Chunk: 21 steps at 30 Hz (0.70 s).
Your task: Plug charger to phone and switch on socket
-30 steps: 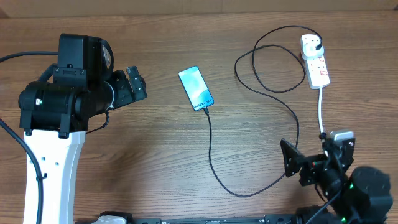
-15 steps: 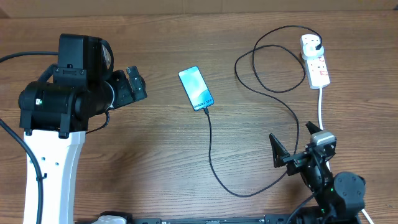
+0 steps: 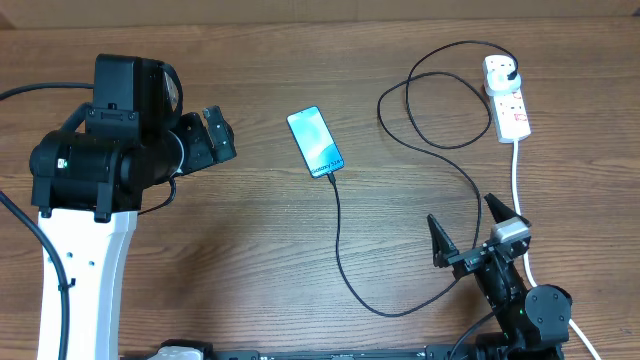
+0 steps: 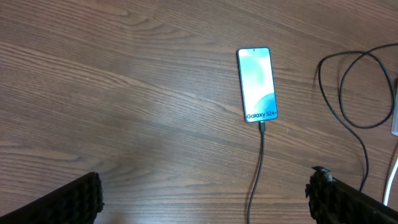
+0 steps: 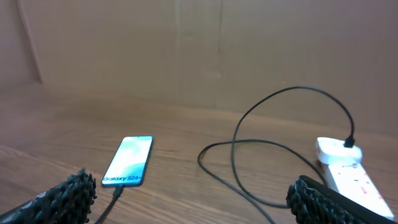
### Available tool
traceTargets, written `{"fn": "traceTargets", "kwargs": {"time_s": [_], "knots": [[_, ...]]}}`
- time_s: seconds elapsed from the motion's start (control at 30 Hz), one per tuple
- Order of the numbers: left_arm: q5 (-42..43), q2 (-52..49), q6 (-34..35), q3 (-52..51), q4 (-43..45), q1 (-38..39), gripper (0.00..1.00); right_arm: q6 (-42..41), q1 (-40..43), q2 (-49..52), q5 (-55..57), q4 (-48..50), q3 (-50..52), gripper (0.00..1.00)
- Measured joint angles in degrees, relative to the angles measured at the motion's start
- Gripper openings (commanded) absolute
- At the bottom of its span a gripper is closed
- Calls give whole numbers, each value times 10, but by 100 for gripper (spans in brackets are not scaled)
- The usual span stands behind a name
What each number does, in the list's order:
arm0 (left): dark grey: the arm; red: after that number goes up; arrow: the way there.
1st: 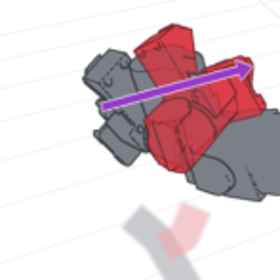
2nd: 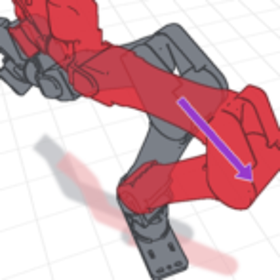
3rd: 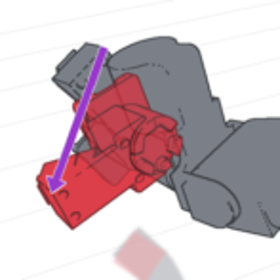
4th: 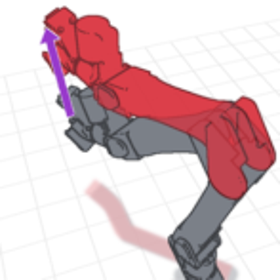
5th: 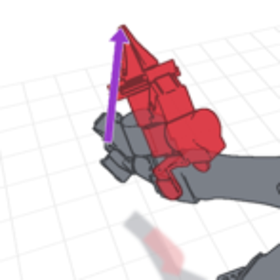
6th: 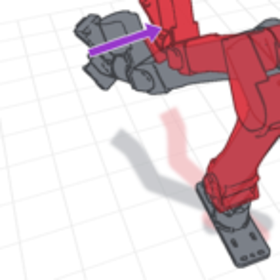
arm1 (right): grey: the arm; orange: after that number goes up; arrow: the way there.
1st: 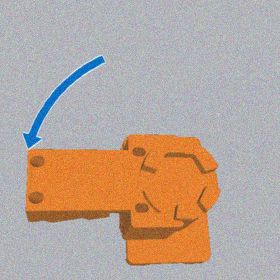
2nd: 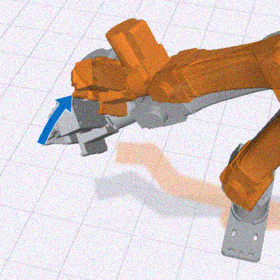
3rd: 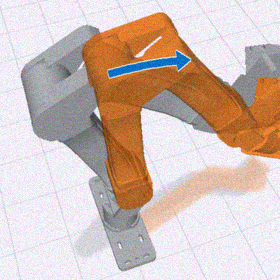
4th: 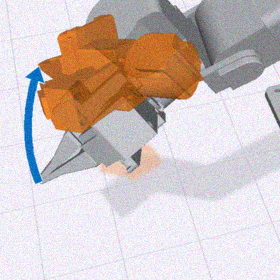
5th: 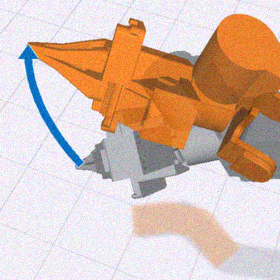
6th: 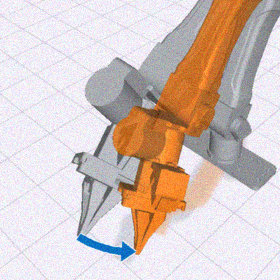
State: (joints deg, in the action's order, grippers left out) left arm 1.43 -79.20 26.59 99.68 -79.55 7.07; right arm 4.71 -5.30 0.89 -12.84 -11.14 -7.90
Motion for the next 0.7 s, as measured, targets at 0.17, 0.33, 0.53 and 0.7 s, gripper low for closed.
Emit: {"fn": "traceTargets", "kwargs": {"time_s": [0.17, 0.33, 0.53, 0.7], "knots": [[0, 0, 0, 0, 0, 0, 99, 17, 0, 0, 7, 9, 1, 100], [0, 0, 0, 0, 0, 0, 99, 31, 0, 0, 9, 70, 29, 100], [0, 0, 0, 0, 0, 0, 100, 37, 0, 0, 9, 115, 68, 100], [0, 0, 0, 0, 0, 0, 100, 40, 0, -1, 16, 103, 68, 100]]}}
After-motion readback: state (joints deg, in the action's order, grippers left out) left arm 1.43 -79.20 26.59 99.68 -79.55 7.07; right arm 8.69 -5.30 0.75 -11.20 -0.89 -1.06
